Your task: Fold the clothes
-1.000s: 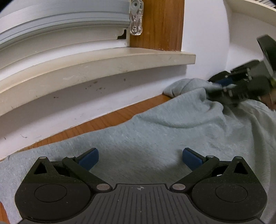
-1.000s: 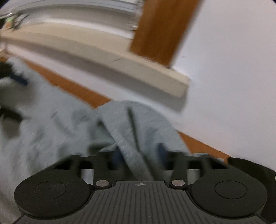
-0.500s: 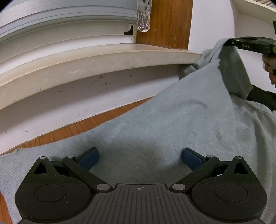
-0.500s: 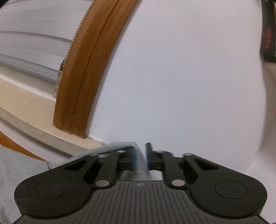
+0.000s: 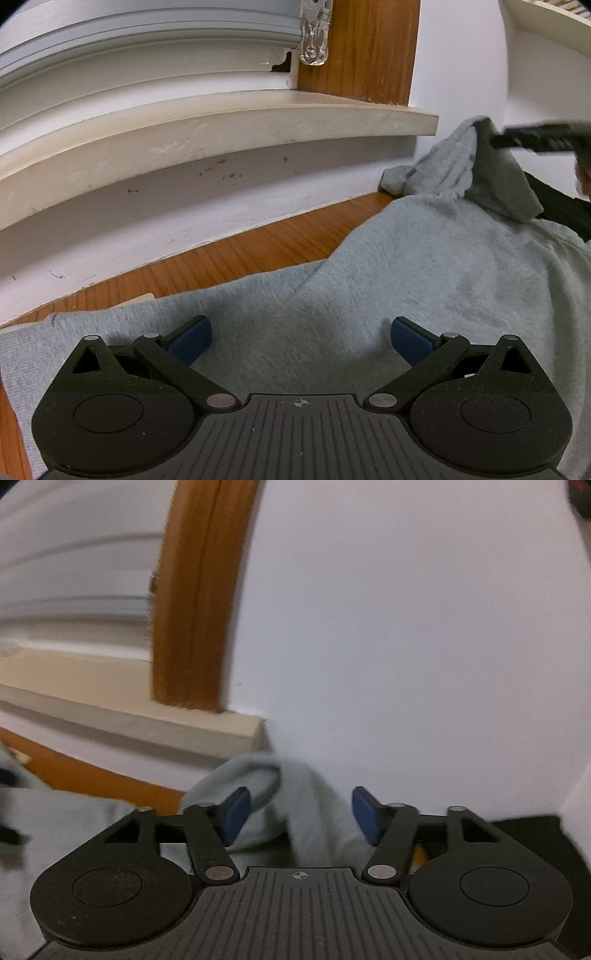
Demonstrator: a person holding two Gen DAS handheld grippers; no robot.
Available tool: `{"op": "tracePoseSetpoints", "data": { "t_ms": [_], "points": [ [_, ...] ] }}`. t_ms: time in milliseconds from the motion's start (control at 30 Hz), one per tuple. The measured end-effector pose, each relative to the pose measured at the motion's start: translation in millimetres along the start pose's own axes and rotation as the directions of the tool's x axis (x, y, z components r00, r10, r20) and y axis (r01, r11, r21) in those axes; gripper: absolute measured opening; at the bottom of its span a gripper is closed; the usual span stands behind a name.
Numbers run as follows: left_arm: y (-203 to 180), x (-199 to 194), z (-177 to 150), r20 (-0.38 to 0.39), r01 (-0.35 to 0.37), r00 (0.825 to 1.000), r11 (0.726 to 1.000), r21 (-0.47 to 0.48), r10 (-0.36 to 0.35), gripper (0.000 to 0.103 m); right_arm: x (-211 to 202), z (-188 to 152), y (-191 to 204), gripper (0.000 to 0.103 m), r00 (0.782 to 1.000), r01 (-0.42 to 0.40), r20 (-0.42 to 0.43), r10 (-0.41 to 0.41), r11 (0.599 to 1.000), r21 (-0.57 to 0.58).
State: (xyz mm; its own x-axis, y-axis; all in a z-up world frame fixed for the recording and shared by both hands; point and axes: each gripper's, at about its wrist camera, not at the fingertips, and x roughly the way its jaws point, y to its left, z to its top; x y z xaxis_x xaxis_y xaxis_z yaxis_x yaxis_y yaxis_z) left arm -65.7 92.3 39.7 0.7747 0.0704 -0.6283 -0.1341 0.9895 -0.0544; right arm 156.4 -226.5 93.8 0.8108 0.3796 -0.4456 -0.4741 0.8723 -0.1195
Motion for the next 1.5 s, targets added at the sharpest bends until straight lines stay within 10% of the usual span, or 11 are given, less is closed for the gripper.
{"op": "tracePoseSetpoints", "data": {
  "t_ms": [300,433,733,1100,1233,1500],
  "points": [
    [45.7,-42.3,7.8,0.163,0.003,0.987,0.998,-0.066,0.008,0.094,0.5,-77.5,-9.1,0.072,0.988,-0.085,-0.124,0.096,0.992,0.096],
    [58.6,-28.9,10.5,0.056,-0.009,0.998,1.0,-0.03,0.011,0.023,1.4,-84.9,-17.1,0.075,0.984,-0.099,-0.132,0.115,0.987,0.124],
    [59.4,-18.8,-1.9,-0.016,-0.06,0.998,0.998,0.019,0.06,0.017,-1.0,-90.0,-11.6,0.088,0.978,-0.104,-0.175,0.115,0.992,0.068],
    [70.6,-40.1,-25.0,0.043,-0.201,0.979,0.978,0.055,0.198,0.019,-6.3,-91.7,-14.3,0.089,0.978,-0.105,-0.175,0.117,0.992,0.076],
    [54.2,-40.2,-11.0,0.084,-0.178,0.981,0.982,0.06,0.172,0.075,-6.6,-90.9,-14.1,0.089,0.977,-0.107,-0.176,0.119,0.991,0.076],
    [-58.7,-5.7,44.0,0.198,-0.11,0.979,0.938,0.328,0.045,0.1,-7.2,-90.4,-14.6,0.089,0.977,-0.107,-0.176,0.119,0.991,0.076]
  ]
}}
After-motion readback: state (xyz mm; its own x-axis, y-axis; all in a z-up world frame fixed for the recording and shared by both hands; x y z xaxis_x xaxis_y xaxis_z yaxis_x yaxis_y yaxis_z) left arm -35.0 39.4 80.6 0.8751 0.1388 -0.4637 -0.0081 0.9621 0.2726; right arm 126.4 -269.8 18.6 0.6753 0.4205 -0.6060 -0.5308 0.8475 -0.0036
